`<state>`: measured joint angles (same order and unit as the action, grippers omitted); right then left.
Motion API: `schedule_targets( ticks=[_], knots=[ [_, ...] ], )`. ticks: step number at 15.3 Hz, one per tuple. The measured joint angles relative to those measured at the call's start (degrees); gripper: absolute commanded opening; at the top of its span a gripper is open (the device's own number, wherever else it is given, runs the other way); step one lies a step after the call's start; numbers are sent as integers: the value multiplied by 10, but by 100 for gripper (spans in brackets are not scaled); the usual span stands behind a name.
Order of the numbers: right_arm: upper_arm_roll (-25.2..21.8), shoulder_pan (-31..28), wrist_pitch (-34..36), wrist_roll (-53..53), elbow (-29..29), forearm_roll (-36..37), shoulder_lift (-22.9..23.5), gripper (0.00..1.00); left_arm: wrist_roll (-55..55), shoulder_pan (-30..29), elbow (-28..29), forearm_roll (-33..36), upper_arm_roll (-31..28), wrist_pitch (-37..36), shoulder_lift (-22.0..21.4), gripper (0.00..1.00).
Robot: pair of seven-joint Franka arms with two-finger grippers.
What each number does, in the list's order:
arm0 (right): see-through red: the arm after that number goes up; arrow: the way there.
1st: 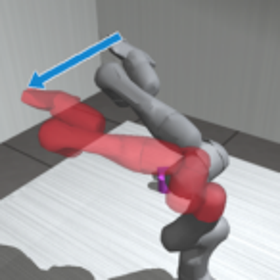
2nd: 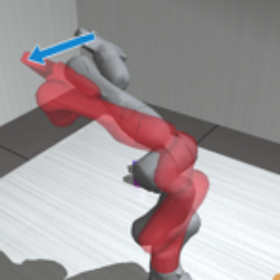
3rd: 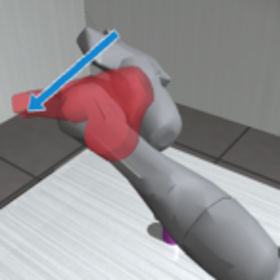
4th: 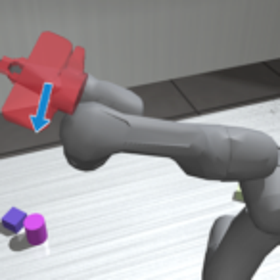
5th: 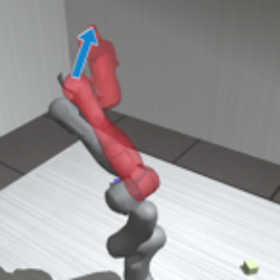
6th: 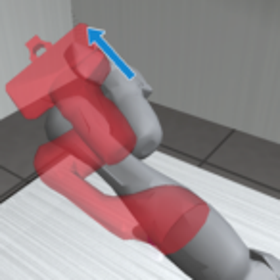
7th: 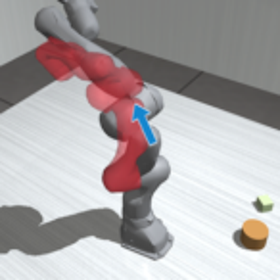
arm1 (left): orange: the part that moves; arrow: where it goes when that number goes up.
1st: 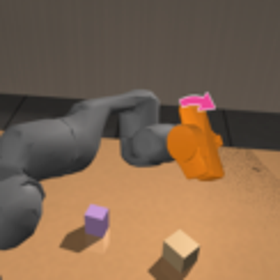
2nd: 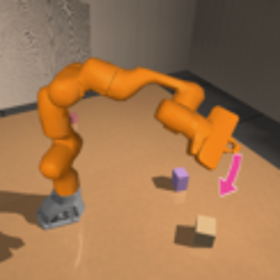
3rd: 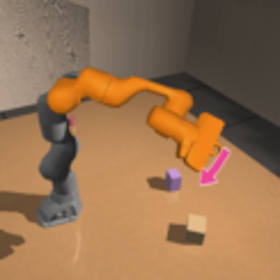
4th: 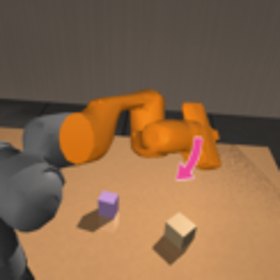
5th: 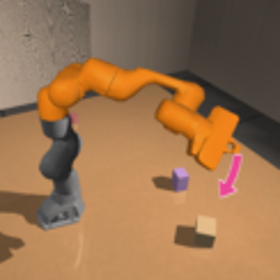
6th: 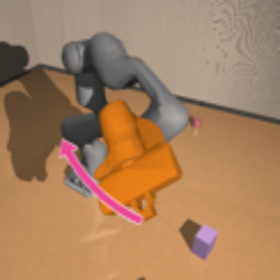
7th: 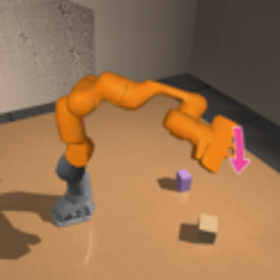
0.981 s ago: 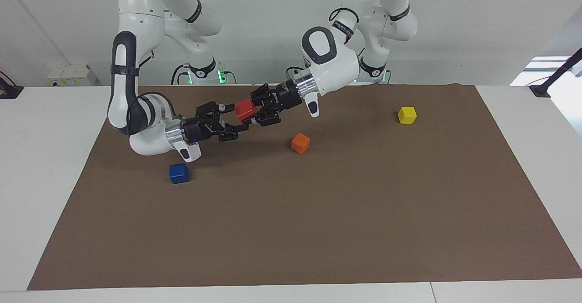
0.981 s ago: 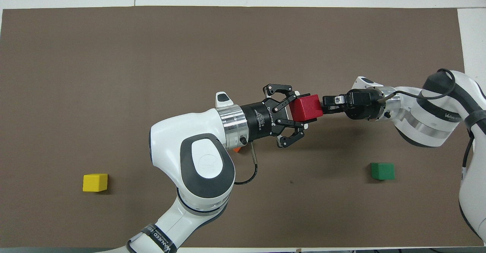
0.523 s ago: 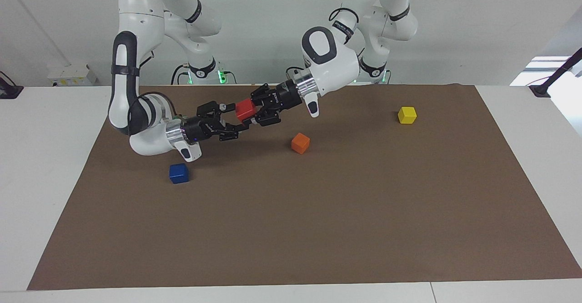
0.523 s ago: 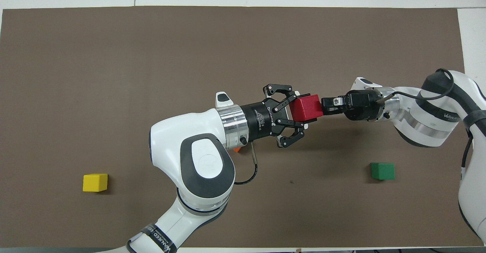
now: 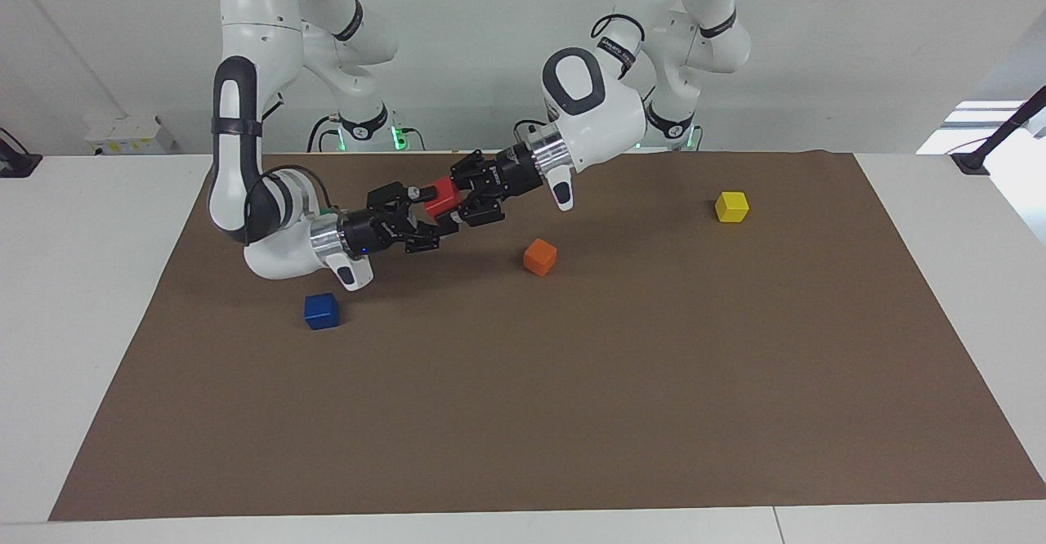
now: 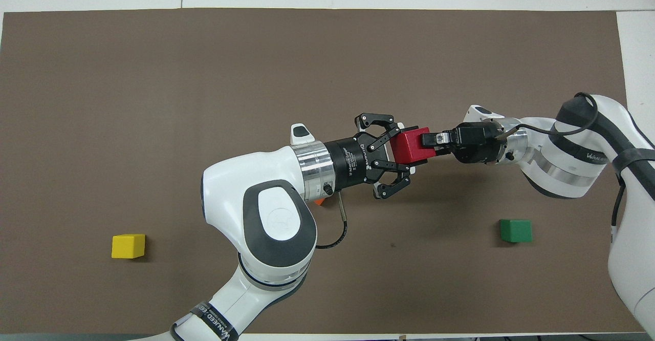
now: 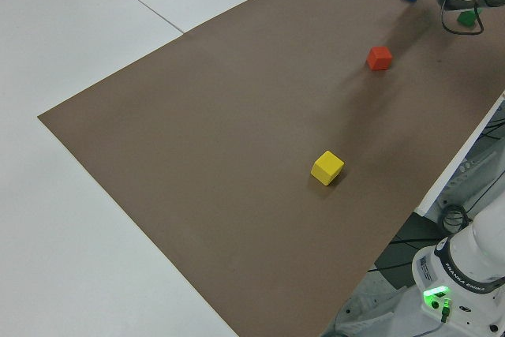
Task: Transfer red block to right arm and stack on blue block
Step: 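Close the right gripper on the red cube held by the left gripper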
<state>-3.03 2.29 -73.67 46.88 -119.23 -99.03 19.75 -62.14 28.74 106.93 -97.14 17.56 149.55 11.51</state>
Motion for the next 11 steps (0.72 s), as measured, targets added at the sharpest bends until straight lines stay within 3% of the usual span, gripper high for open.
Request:
schedule_targets(
  ticks=[5, 7, 9, 10, 11],
  knots=[
    [2, 5, -7, 0, 0, -3, 0, 95, 0, 0, 0, 0, 0, 0, 0, 0],
    [2, 5, -6, -1, 1, -4, 0, 86, 0, 0, 0, 0, 0, 0, 0, 0],
    [2, 4, -6, -7, 4, -5, -2, 70, 0, 0, 0, 0, -1, 0, 1, 0],
    [2, 4, -6, -9, 4, -5, -2, 54, 0, 0, 0, 0, -1, 0, 1, 0],
    [2, 3, -5, -12, 5, -7, -4, 29, 0, 0, 1, 0, -2, 0, 1, 0]
  ],
)
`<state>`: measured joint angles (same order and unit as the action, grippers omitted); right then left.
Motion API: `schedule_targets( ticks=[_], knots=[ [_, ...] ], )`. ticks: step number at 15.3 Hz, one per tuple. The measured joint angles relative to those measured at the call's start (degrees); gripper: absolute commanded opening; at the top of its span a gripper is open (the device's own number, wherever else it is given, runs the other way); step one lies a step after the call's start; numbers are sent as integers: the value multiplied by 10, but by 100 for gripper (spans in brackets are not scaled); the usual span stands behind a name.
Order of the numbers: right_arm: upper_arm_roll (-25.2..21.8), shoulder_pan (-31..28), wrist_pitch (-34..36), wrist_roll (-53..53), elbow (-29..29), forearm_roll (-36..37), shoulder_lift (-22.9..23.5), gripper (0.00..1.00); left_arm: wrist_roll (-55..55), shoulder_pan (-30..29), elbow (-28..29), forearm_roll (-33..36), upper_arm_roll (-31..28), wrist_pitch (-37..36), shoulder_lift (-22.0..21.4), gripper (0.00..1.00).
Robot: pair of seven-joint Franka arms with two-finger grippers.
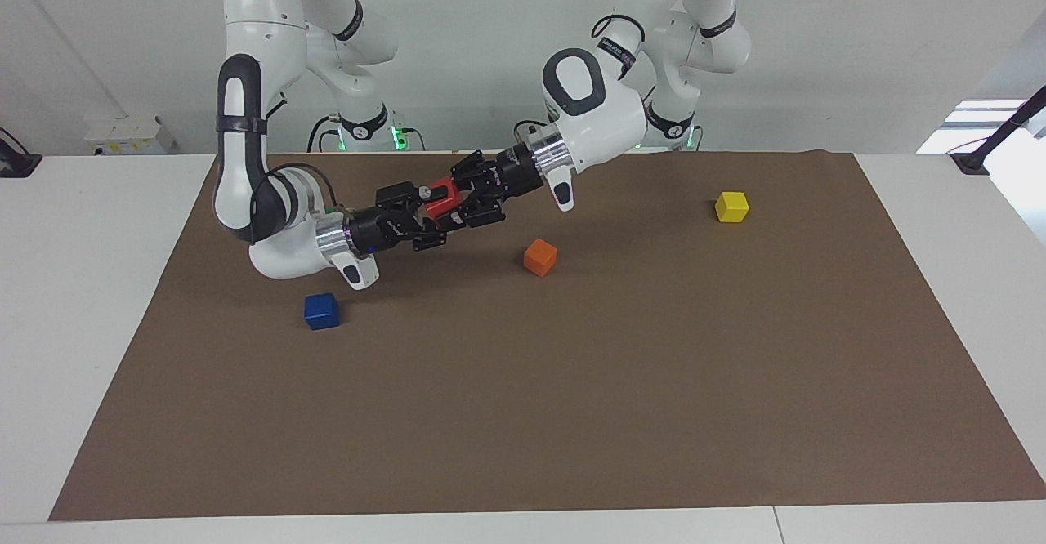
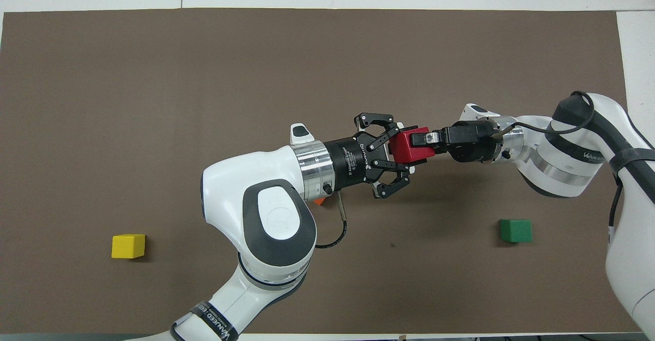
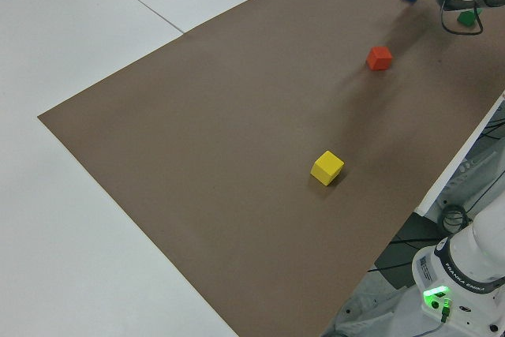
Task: Transfer red block to right arm and stack on blue block
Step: 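Close the right gripper on the red cube held by the left gripper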
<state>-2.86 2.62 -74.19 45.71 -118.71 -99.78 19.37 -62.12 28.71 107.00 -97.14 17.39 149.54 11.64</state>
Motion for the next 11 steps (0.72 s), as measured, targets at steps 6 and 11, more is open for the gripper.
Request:
schedule_targets(
  ticks=[6, 11],
  knots=[
    [-2, -1, 1, -9, 1, -1, -2, 0, 1, -1, -1, 0, -2, -3, 2, 0],
    [-2, -1, 1, -9, 1, -2, -2, 0, 1, -1, -1, 0, -2, -3, 2, 100]
  ],
)
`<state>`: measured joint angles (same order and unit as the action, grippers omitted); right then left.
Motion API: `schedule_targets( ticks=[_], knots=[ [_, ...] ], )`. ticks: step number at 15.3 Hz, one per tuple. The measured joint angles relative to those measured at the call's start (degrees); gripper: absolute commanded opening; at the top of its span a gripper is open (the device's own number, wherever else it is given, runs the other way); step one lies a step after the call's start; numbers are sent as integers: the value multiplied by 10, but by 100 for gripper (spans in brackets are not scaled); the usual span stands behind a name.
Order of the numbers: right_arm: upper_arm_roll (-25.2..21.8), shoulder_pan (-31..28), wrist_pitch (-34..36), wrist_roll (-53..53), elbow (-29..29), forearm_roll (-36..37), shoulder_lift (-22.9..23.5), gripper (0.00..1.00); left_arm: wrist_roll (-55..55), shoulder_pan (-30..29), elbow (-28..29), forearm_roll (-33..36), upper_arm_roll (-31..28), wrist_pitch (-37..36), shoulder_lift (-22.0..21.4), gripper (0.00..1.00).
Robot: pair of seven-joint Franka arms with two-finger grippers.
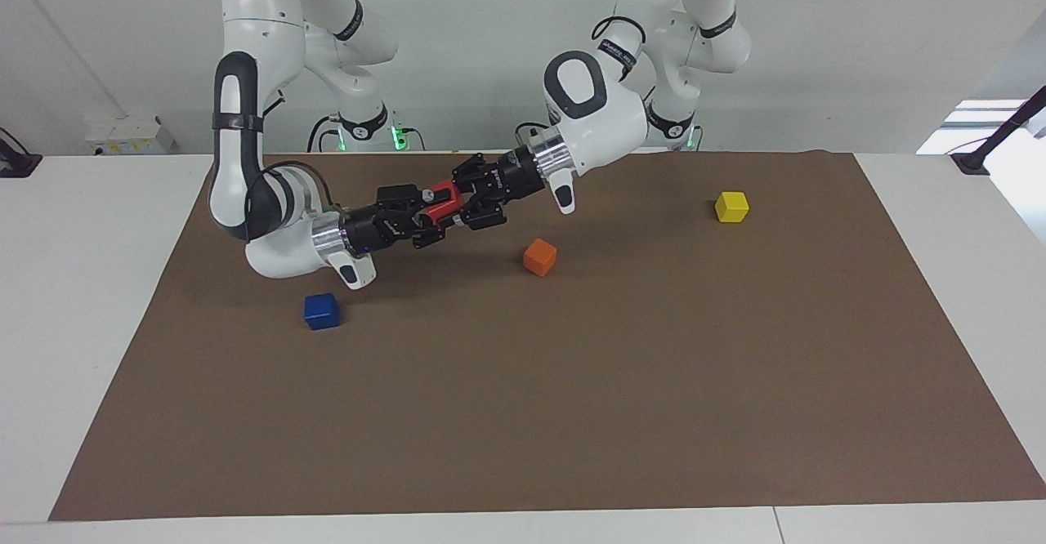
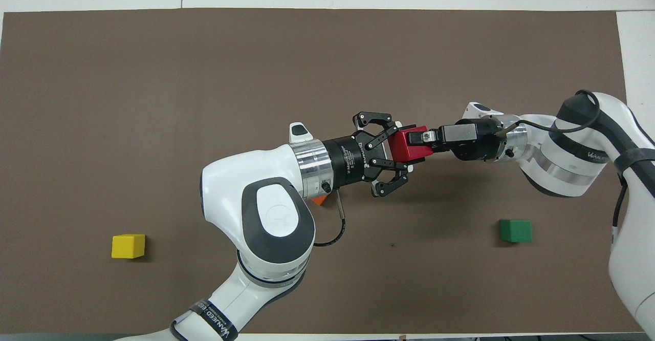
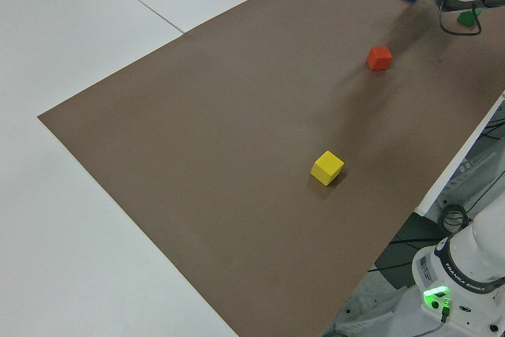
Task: Transfer red block to right arm and stack on blue block
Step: 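Close the right gripper on the red cube held by the left gripper, then open the left gripper and pull it back from the red cube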
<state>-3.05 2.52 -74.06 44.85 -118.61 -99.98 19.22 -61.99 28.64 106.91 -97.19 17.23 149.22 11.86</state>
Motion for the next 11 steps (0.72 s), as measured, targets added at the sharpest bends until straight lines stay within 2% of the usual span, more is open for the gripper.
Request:
schedule_targets(
  ticks=[8, 11],
  knots=[
    [0, 0, -2, -5, -1, 0, 0, 0, 3, -2, -4, 0, 0, 0, 0, 100],
    [0, 0, -2, -5, -1, 0, 0, 0, 18, -20, -4, 0, 0, -20, 0, 100]
  ],
)
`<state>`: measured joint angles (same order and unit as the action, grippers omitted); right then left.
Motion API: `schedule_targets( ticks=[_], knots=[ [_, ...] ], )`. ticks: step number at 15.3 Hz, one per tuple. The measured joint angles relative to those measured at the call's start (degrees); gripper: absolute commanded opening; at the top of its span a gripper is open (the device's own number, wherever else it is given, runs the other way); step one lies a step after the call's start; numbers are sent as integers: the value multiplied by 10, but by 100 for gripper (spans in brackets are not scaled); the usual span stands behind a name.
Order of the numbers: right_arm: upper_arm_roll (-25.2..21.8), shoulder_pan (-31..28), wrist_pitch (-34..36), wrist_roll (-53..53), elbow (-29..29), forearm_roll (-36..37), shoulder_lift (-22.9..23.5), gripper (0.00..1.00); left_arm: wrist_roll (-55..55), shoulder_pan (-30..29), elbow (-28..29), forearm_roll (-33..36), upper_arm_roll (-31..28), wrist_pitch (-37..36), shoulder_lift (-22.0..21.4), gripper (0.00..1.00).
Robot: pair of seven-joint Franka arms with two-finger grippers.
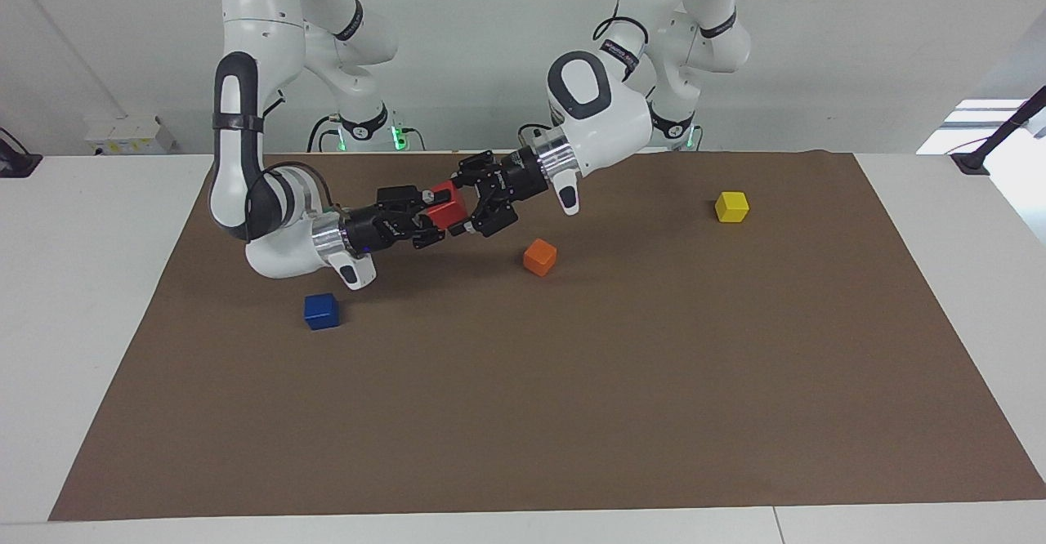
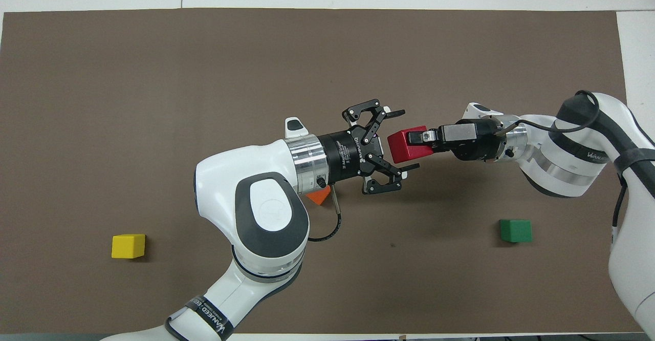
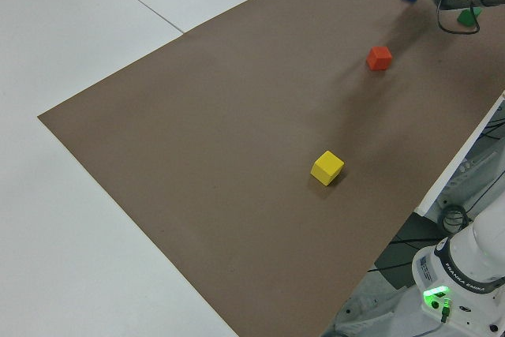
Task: Transfer red block to right arm and stack on blue block
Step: 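Open the left gripper and pull it back from the red cube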
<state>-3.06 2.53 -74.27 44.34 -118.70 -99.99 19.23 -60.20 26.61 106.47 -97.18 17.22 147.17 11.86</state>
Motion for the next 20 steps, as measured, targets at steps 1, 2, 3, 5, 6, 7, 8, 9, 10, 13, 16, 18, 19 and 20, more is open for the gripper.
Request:
schedule_targets(
  ticks=[1, 2, 3, 5, 6, 7, 8, 9, 10, 13, 16, 18, 19, 20],
  knots=[
    [0, 0, -3, 0, 0, -2, 0, 0, 10, -10, 0, 0, 0, -17, 0, 100],
    [0, 1, -7, 0, 1, -6, 0, 0, 22, -19, 2, 0, 0, -35, 0, 100],
    [1, 1, -11, 0, 1, -10, 0, 0, 34, -29, 4, 0, 0, -53, 0, 100],
    [2, 1, -20, 0, 2, -14, 0, 0, 63, -55, 13, 3, 1, -91, -2, 100],
    [2, 1, -17, -1, 1, -14, 0, 0, 77, -77, 17, 10, 0, -105, -3, 100],
    [2, 1, -15, -1, 0, -13, 0, 0, 85, -105, 19, 30, -1, -127, -4, 100],
    [2, 1, -14, -1, -1, -13, 0, 0, 87, -134, 20, 59, -2, -154, -5, 100],
    [2, 1, -14, -1, -1, -13, 0, 0, 87, -160, 20, 89, -3, -179, -5, 100],
    [2, 1, -14, -1, -1, -13, 0, 0, 87, -184, 20, 115, -3, -200, -6, 100],
    [2, 1, -14, -1, -1, -13, 0, 0, 91, -246, 20, 211, -4, -252, -7, 100],
    [3, 2, -14, -2, 0, -13, 0, 0, 113, -311, 20, 332, -5, -300, -8, 100],
    [3, 2, -30, -31, 6, -13, -6, 0, 139, -352, 16, 435, -5, -342, -8, 100],
    [2, 2, -57, -57, 13, -12, -17, 0, 152, -370, 9, 495, -5, -370, -8, 100],
    [2, 2, -90, -90, 20, -3, -34, 0, 163, -388, -3, 555, -5, -401, -8, 100]
  ],
)
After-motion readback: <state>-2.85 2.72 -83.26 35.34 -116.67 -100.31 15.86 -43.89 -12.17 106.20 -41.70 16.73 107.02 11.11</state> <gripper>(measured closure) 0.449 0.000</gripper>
